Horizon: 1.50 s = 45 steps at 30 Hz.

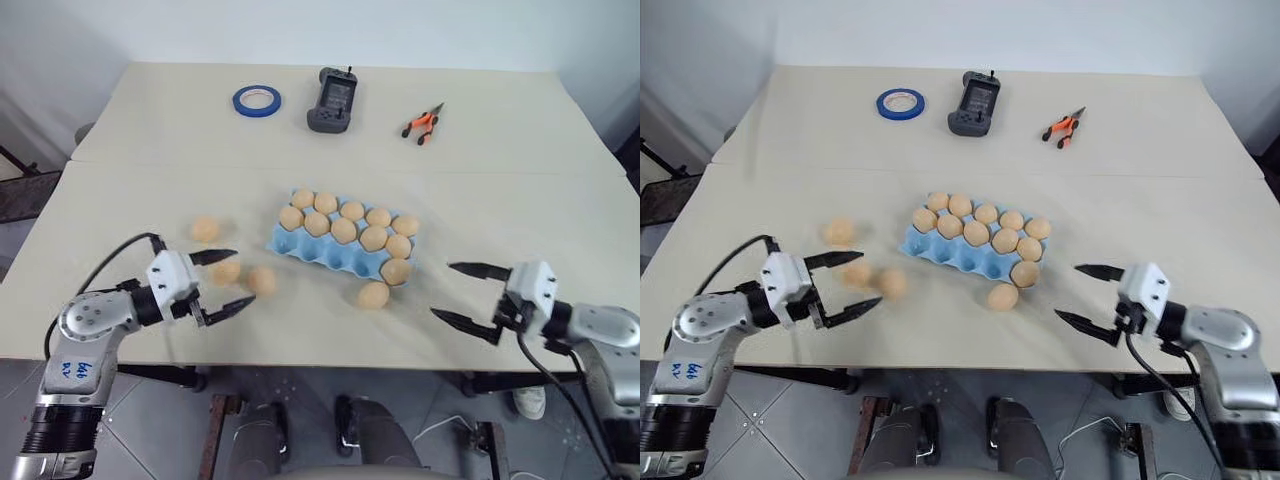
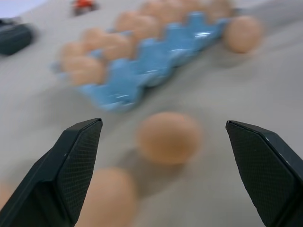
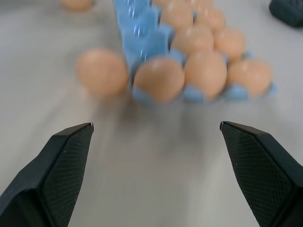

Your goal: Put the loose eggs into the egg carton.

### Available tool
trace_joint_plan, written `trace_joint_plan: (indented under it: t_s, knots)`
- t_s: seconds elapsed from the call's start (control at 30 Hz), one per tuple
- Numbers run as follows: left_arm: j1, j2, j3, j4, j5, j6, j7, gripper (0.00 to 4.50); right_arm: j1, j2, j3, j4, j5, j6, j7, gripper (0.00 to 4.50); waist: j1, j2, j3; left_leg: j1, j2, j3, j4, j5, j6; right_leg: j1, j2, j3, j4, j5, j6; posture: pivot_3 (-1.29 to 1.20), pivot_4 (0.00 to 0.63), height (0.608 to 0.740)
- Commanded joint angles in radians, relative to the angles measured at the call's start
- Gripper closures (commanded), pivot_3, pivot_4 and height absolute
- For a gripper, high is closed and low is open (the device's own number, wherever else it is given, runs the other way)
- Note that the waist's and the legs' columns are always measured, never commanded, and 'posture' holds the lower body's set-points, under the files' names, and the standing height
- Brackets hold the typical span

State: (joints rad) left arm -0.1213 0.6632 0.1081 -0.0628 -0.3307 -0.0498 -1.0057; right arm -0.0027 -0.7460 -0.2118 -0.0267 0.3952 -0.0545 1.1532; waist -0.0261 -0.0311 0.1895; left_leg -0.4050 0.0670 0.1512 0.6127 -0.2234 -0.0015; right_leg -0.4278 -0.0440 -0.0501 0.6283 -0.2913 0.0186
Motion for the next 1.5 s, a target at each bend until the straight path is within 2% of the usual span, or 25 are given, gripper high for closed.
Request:
trace_joint_plan:
  t_s: [0.03, 0.23, 0.4, 0.73, 0.93, 1.03, 1.27, 1.33, 1.43, 1.5]
  knots:
    - [-0.015, -0.011, -0.013, 0.012, -0.017, -0.056, -0.044, 0.04, 0.018, -0.002, -0.013, -0.043, 0.006, -0.037, 0.001, 0.0, -0.006, 0.0, 0.0, 0.0, 0.0, 0.001, 0.0, 0.0, 0.0, 0.0, 0.0, 0.001, 0.0, 0.0, 0.0, 0.0, 0.15, 0.74]
    - [-0.015, -0.002, -0.008, 0.039, -0.022, -0.063, -0.085, 0.04, -0.039, 0.041, 0.106, -0.161, 0.009, 0.024, -0.023, 0.0, -0.01, 0.0, 0.0, 0.001, 0.0, -0.001, 0.001, 0.003, -0.001, 0.0, 0.003, 0.001, 0.001, 0.0, 0.0, 0.0, 0.15, 0.74]
    - [0.006, 0.013, 0.009, 0.039, -0.021, -0.058, -0.095, 0.04, -0.157, 0.074, 0.24, -0.19, -0.032, 0.116, -0.049, 0.0, -0.005, 0.0, 0.0, 0.001, 0.0, -0.001, 0.001, 0.003, 0.0, 0.0, 0.002, 0.001, 0.0, 0.0, 0.0, 0.0, 0.15, 0.74]
    - [0.078, 0.017, 0.04, -0.025, -0.026, -0.043, -0.057, 0.04, -0.299, 0.141, 0.4, -0.062, -0.13, 0.099, -0.027, 0.0, -0.003, 0.0, 0.0, 0.0, 0.0, -0.002, 0.001, 0.001, 0.001, -0.001, 0.001, 0.001, 0.0, 0.0, -0.001, 0.0, 0.15, 0.74]
    - [0.101, 0.02, 0.057, -0.045, -0.026, -0.036, -0.042, 0.04, -0.346, 0.128, 0.45, 0.061, -0.215, 0.055, 0.005, 0.0, -0.005, 0.0, 0.0, 0.0, 0.0, -0.002, 0.001, 0.001, 0.001, 0.0, 0.0, 0.001, 0.0, 0.0, -0.001, 0.0, 0.15, 0.74]
    - [0.102, 0.015, 0.06, -0.047, -0.024, -0.035, -0.032, 0.0, -0.354, 0.128, 0.451, 0.052, -0.204, 0.069, 0.02, 0.63, -0.005, -0.001, -0.001, 0.001, 0.0, -0.002, 0.001, 0.001, 0.001, 0.0, 0.0, 0.001, 0.001, 0.0, -0.001, 0.0, 0.15, 0.74]
    - [0.1, 0.013, 0.061, -0.043, -0.022, -0.04, -0.016, 0.0, -0.361, 0.136, 0.448, 0.045, -0.204, 0.04, 0.04, 2.97, -0.005, -0.001, -0.001, 0.0, 0.0, -0.002, 0.001, 0.001, 0.001, 0.0, 0.0, 0.001, 0.0, 0.0, -0.001, 0.0, 0.15, 0.74]
    - [0.099, 0.012, 0.061, -0.04, -0.023, -0.04, -0.012, 0.0, -0.37, 0.144, 0.443, 0.047, -0.198, 0.041, 0.04, 3.19, -0.005, -0.001, -0.001, 0.0, 0.0, -0.002, 0.001, 0.001, 0.001, 0.0, 0.0, 0.001, 0.001, 0.0, -0.001, 0.0, 0.15, 0.74]
    - [0.099, 0.011, 0.063, -0.038, -0.023, -0.041, -0.005, 0.0, -0.382, 0.159, 0.432, 0.042, -0.17, 0.041, 0.049, 3.2, -0.005, -0.001, -0.001, 0.0, 0.0, -0.002, 0.001, 0.001, 0.001, 0.0, 0.0, 0.001, 0.001, 0.0, -0.001, 0.0, 0.15, 0.74]
    - [0.102, 0.011, 0.065, -0.04, -0.022, -0.041, 0.001, 0.0, -0.392, 0.179, 0.404, 0.01, -0.095, 0.083, 0.064, 3.2, -0.005, -0.001, -0.001, 0.0, 0.0, -0.002, 0.001, 0.001, 0.001, 0.0, 0.0, 0.001, 0.001, 0.0, -0.001, 0.0, 0.15, 0.74]
